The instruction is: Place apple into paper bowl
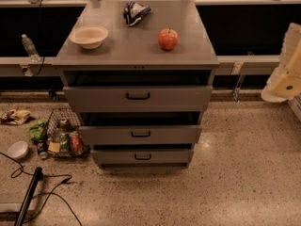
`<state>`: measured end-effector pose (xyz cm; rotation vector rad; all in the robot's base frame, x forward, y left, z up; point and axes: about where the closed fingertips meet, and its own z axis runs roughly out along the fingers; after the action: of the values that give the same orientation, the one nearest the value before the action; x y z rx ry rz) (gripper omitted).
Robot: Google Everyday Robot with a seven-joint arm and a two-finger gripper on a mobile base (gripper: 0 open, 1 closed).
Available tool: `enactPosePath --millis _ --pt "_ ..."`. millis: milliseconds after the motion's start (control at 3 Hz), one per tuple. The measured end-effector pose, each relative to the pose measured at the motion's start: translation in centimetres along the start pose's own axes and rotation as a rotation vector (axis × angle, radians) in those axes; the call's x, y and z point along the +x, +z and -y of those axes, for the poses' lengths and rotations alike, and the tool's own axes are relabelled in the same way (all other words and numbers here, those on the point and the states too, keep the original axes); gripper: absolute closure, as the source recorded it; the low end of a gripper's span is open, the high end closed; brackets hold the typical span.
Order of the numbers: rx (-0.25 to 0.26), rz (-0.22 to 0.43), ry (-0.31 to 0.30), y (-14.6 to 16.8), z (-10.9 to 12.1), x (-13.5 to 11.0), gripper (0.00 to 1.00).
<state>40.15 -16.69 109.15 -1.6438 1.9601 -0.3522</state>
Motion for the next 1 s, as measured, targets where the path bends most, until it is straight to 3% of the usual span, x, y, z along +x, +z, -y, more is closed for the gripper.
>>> enactPosePath --millis 333,667,1000 --pt "0.007 0.005 0.004 0.0 0.2 -0.1 0.0" --pt "0.109 0.069 0.06 0.6 3.0 -0.9 0.0" --pt "0.155 0.153 0.201 4.1 5.2 -0.3 0.0"
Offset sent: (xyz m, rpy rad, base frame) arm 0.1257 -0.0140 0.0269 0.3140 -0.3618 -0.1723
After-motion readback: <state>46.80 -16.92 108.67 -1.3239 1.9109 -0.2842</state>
